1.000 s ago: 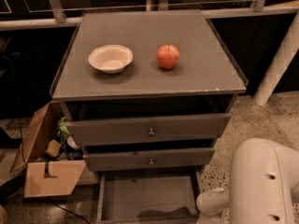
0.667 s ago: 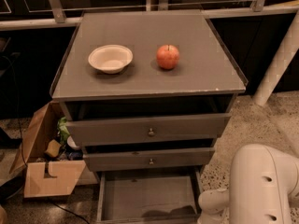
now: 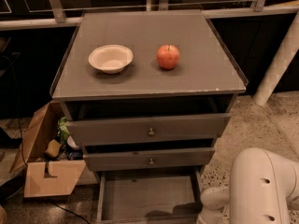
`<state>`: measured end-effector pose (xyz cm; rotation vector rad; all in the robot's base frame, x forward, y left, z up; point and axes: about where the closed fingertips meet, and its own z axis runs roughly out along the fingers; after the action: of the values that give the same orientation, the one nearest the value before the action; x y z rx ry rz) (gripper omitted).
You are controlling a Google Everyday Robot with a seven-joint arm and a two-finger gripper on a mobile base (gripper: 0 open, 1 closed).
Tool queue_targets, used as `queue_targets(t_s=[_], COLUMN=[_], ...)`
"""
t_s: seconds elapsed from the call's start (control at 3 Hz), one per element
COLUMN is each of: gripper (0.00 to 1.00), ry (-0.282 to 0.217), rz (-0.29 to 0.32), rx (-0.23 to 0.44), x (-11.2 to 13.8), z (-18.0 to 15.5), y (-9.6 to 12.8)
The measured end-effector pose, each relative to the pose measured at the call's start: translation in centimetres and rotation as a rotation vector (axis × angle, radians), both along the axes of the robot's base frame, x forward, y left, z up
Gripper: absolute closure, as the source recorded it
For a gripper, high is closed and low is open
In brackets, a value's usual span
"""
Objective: Close bottom drawer
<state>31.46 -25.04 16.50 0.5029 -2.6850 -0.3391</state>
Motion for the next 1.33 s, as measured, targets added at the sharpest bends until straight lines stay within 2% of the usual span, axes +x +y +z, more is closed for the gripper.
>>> queue_targets(t_s=[0.33, 0.67, 1.33], gripper=[1.00, 1.00, 1.00], ry=[-0.013, -0.045, -0.058], rz=[-0.023, -0.025, -0.026], rx=[-0.005, 0.005, 0.009], x=[1.6, 4.1, 5.0], z=[-0.6, -1.0, -1.2], y=[0.1, 1.1, 1.4])
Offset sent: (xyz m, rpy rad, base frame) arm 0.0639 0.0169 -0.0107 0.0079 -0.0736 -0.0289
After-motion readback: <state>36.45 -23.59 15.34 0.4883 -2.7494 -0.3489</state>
